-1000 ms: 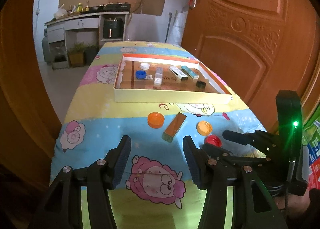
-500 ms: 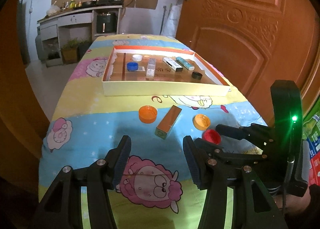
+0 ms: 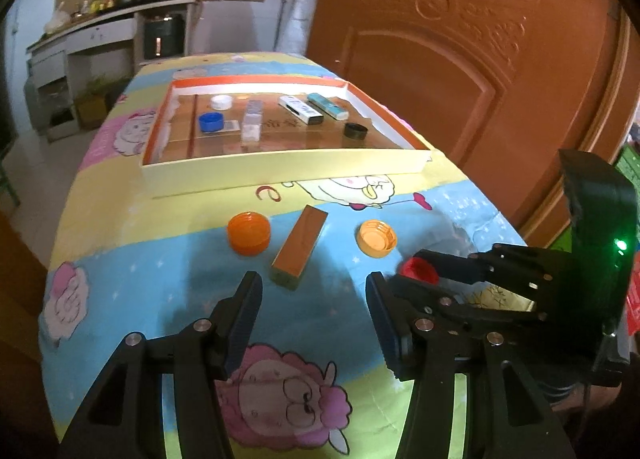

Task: Organize rigid objects
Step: 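Grasp the red bottle cap with the right tool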

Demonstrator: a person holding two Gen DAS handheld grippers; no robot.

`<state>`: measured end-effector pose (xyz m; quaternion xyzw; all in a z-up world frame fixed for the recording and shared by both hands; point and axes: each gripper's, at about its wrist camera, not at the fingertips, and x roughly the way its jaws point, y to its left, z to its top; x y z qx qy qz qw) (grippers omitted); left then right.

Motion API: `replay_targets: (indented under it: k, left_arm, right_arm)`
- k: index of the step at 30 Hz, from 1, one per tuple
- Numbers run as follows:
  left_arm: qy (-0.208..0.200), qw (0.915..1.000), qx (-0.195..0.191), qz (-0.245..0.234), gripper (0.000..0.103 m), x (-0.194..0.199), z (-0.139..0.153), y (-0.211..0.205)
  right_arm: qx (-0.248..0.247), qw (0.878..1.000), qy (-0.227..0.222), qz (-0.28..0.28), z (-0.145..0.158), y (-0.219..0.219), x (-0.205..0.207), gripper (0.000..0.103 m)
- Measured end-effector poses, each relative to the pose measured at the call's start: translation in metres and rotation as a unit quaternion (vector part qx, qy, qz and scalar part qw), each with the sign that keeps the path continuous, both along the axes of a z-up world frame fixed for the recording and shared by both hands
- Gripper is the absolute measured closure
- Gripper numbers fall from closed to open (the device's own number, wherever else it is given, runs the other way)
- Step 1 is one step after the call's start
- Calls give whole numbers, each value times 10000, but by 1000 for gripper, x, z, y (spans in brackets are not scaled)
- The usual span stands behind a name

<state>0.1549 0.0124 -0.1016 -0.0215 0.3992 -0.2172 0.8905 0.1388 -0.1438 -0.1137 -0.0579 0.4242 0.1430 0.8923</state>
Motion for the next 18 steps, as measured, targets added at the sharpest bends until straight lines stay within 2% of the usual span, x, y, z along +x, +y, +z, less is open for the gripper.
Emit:
replay_targets:
  k: [10, 16, 17, 18]
  left_arm:
    - [255, 9995, 74, -157, 47, 27, -15, -5]
    - [231, 9989, 302, -276, 48, 42, -17, -19]
    - [203, 9988, 345, -291, 51, 43, -17, -22]
    - [163, 9985, 413, -305, 62, 44, -17, -25]
  right_arm:
    - [197, 9998, 56, -47, 0, -9, -2, 73]
    - [193, 9998, 56, -47, 0, -9, -2, 73]
    - [191, 9998, 56, -48, 0, -9, -2, 73]
    - [187, 9998, 55, -47, 0, -9, -2, 73]
